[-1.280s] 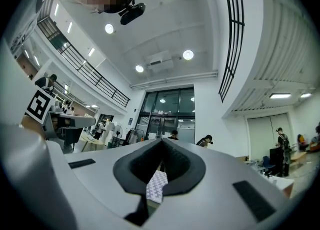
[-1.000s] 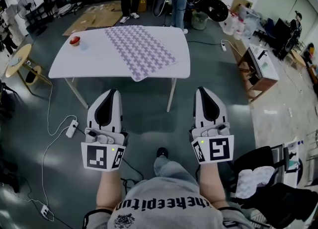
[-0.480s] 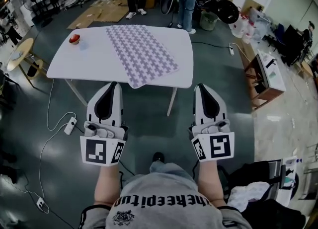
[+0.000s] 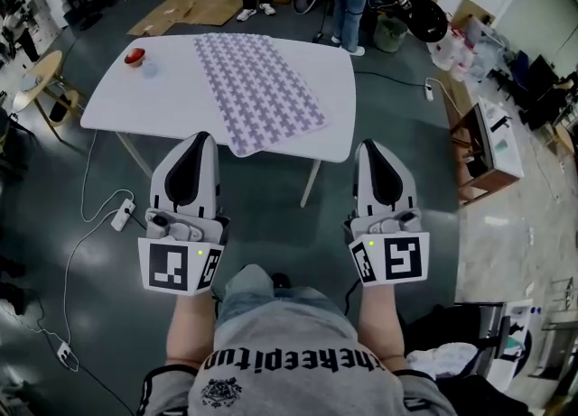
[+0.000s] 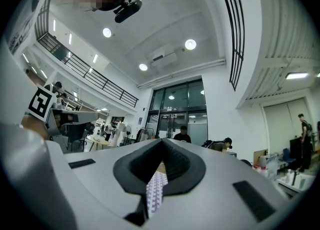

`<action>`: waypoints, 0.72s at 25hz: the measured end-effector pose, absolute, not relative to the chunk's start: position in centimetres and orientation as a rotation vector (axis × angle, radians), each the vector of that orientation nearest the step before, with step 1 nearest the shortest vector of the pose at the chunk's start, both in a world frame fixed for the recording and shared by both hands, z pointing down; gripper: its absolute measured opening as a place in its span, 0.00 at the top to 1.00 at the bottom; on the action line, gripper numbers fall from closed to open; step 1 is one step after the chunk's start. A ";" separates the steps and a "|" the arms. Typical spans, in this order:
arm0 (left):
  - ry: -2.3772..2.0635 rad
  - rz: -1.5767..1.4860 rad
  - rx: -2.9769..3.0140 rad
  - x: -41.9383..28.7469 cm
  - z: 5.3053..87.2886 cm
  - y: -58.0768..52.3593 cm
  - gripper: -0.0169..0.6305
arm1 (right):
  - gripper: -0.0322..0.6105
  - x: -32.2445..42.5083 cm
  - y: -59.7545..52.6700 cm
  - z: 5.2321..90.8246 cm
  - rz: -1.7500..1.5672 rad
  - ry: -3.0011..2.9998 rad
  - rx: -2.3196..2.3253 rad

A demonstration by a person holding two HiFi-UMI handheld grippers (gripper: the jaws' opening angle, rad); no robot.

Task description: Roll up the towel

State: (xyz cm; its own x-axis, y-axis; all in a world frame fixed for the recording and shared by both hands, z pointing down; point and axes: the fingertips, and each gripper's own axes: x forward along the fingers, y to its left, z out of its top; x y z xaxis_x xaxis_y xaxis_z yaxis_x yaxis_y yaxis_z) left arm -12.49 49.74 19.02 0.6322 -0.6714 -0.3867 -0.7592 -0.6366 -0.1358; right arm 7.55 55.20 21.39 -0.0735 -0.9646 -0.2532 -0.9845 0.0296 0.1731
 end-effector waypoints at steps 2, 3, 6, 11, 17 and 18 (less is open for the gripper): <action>1.166 0.434 -2.566 -12.1 19.0 49.1 0.97 | 0.98 7.9 54.4 21.4 0.461 2.213 -2.085; 1.169 0.432 -2.565 -11.9 18.9 48.7 0.97 | 0.98 8.1 54.0 21.4 0.459 2.216 -2.081; 1.169 0.433 -2.562 -11.2 18.7 47.5 0.97 | 0.98 8.7 52.8 21.3 0.456 2.221 -2.078; 1.160 0.436 -2.559 -9.6 18.1 44.3 0.97 | 0.98 10.1 49.6 20.8 0.455 2.219 -2.084; 1.143 0.435 -2.576 -7.5 18.1 38.7 0.97 | 0.98 12.1 44.4 20.8 0.451 2.219 -2.109; 1.142 0.434 -2.579 -7.1 18.1 37.7 0.97 | 0.98 12.4 43.3 20.8 0.448 2.223 -2.111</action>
State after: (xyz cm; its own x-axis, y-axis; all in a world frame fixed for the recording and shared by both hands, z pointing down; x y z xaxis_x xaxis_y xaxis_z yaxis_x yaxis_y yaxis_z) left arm -7.12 37.67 18.05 0.6408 -0.6654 -0.3829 -0.7518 -0.6449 -0.1374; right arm 12.42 43.31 20.81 -0.0709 -0.9710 -0.2285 -0.9836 0.0300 0.1778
